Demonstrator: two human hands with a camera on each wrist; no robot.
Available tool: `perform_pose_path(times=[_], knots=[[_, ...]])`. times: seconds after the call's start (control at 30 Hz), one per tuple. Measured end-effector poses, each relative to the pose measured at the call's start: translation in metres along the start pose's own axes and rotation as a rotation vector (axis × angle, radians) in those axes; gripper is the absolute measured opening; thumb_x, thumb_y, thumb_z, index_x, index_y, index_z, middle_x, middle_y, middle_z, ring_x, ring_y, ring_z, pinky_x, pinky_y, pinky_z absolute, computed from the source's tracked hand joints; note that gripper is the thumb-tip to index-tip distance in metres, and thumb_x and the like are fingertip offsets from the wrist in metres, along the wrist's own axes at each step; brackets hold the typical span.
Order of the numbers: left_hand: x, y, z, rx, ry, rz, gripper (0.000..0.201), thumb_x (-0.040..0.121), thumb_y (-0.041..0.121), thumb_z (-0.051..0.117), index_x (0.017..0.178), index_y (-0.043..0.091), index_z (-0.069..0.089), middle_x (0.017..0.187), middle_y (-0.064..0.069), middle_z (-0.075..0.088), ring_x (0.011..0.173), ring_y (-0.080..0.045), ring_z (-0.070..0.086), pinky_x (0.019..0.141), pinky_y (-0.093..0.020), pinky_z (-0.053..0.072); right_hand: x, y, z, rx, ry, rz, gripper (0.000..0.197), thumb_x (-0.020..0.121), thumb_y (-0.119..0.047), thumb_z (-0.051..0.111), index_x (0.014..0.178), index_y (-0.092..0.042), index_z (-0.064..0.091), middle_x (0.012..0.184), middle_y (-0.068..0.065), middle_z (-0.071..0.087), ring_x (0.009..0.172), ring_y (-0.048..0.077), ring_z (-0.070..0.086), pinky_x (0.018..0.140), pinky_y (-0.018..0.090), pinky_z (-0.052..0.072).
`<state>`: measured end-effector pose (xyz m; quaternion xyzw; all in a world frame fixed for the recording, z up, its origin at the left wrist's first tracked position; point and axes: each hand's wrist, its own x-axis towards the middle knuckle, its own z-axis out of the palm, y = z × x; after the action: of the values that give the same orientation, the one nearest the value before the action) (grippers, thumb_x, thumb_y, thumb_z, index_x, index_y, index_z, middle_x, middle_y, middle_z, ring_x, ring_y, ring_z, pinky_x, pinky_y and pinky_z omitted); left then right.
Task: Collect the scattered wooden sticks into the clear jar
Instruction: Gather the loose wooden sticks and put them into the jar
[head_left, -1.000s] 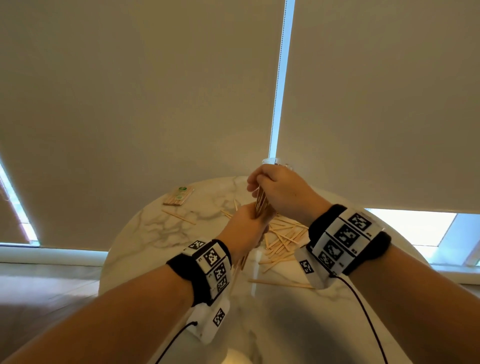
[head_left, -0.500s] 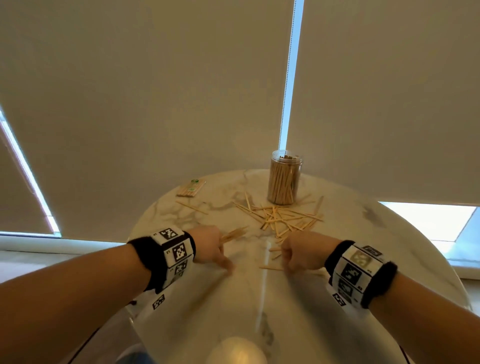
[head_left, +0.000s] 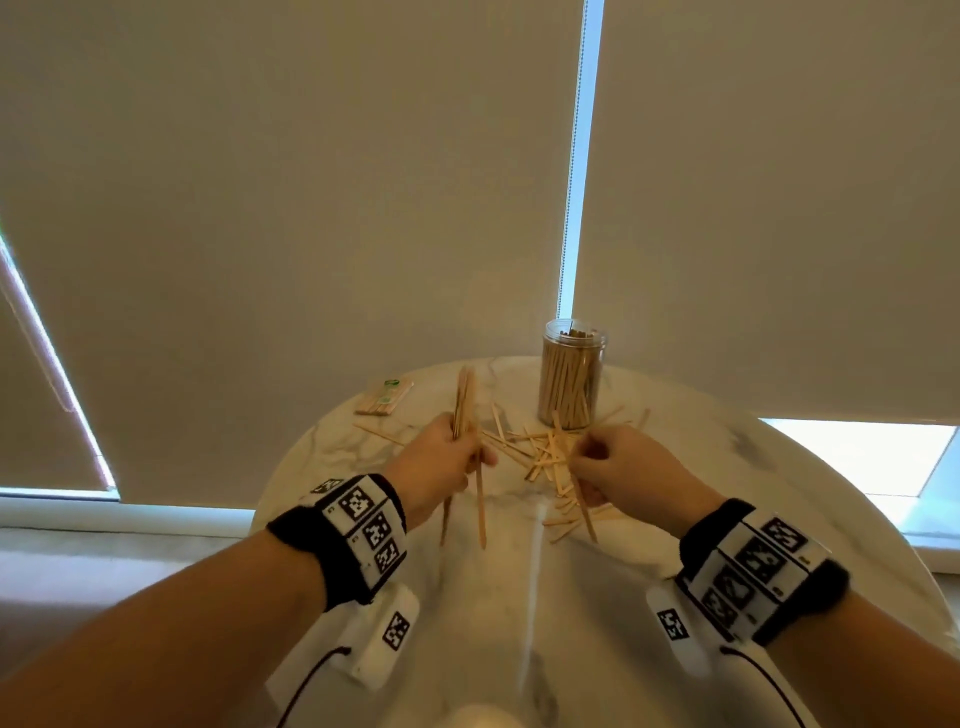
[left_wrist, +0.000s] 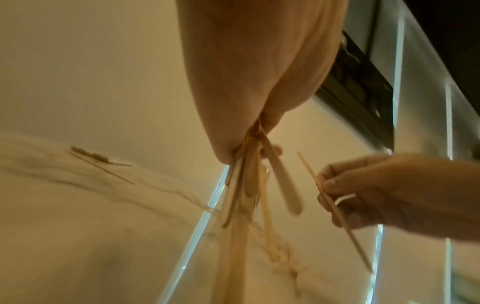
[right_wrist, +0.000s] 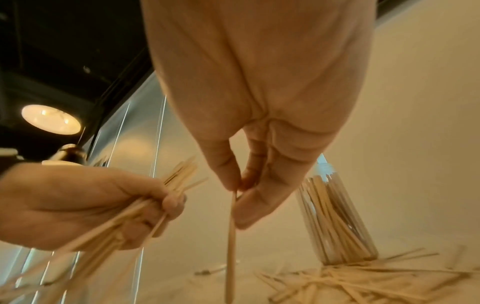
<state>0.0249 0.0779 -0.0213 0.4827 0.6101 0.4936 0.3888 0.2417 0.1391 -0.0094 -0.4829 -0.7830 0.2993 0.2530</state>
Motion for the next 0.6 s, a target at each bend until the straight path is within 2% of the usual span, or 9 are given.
perform_pose_path(times=[0.1,0.13,0.2,0.27,0.33,0.4,0.43,0.53,0.6], knots=[[0.013,0.023,0.007,-0.402,0.044,0.009,0.014,0.108,0.015,0.041,0.109,0.015,0.055,0.075,0.002,0.056,0.063,-0.009,0.047,0.061,-0.026,0.039,0.005,-0.016,-0.001,0.265,0.098,-0.067,0.009,0.095,-0.018,0.063,0.093,-0.01,0.066,0.082,0.007,0.072,0.068,0.014,0.071,0.067,0.028,0.062],[0.016,0.028,0.01,-0.498,0.041,0.002,0.015,0.108,0.016,0.041,0.108,0.015,0.057,0.074,0.003,0.055,0.065,-0.009,0.05,0.065,-0.028,0.043,0.008,-0.021,0.0,0.322,0.121,-0.093,0.01,0.096,-0.019,0.064,0.092,-0.01,0.066,0.081,0.006,0.072,0.068,0.014,0.071,0.066,0.028,0.062],[0.027,0.031,0.019,-0.648,0.026,-0.014,0.016,0.108,0.017,0.041,0.106,0.014,0.057,0.078,0.0,0.059,0.078,-0.015,0.061,0.076,-0.036,0.052,0.015,-0.03,0.007,0.353,0.183,-0.145,0.01,0.096,-0.02,0.063,0.089,-0.013,0.066,0.078,0.003,0.07,0.067,0.015,0.07,0.065,0.029,0.062],[0.039,0.028,0.029,-0.712,0.031,-0.02,0.021,0.108,0.018,0.041,0.115,0.005,0.056,0.098,-0.01,0.069,0.096,-0.026,0.07,0.084,-0.045,0.058,0.026,-0.034,0.018,0.304,0.228,-0.189,0.01,0.095,-0.022,0.063,0.086,-0.019,0.066,0.076,-0.002,0.07,0.067,0.011,0.069,0.066,0.032,0.061],[0.051,0.025,0.038,-0.743,0.022,-0.023,0.031,0.109,0.021,0.039,0.126,-0.001,0.052,0.114,-0.02,0.071,0.1,-0.032,0.073,0.076,-0.043,0.061,0.04,-0.036,0.027,0.251,0.237,-0.234,0.01,0.096,-0.026,0.062,0.088,-0.027,0.068,0.08,-0.009,0.072,0.072,0.005,0.069,0.069,0.028,0.06],[0.062,0.023,0.044,-0.804,0.015,-0.016,0.036,0.11,0.024,0.036,0.13,-0.001,0.051,0.113,-0.024,0.071,0.093,-0.03,0.075,0.068,-0.036,0.061,0.057,-0.037,0.033,0.151,0.266,-0.275,0.01,0.096,-0.029,0.061,0.089,-0.031,0.069,0.079,-0.014,0.071,0.075,0.0,0.067,0.07,0.021,0.058],[0.067,0.021,0.046,-0.856,0.014,-0.007,0.036,0.11,0.025,0.035,0.132,0.0,0.05,0.112,-0.025,0.07,0.091,-0.03,0.075,0.068,-0.035,0.061,0.065,-0.037,0.033,0.103,0.287,-0.282,0.01,0.095,-0.03,0.062,0.089,-0.031,0.069,0.078,-0.014,0.071,0.074,-0.001,0.066,0.07,0.022,0.058],[0.083,0.017,0.047,-0.981,0.002,0.013,0.039,0.109,0.031,0.036,0.132,0.004,0.05,0.114,-0.024,0.071,0.1,-0.033,0.073,0.08,-0.041,0.061,0.09,-0.036,0.031,0.012,0.299,-0.292,0.009,0.093,-0.032,0.064,0.088,-0.031,0.072,0.077,-0.015,0.071,0.073,-0.001,0.066,0.072,0.026,0.058],[0.094,0.015,0.047,-1.019,0.004,0.014,0.043,0.108,0.036,0.036,0.128,0.002,0.053,0.111,-0.023,0.072,0.1,-0.032,0.073,0.086,-0.043,0.059,0.103,-0.035,0.029,-0.052,0.278,-0.307,0.008,0.091,-0.031,0.065,0.091,-0.031,0.073,0.079,-0.017,0.071,0.075,-0.001,0.066,0.074,0.025,0.058]])
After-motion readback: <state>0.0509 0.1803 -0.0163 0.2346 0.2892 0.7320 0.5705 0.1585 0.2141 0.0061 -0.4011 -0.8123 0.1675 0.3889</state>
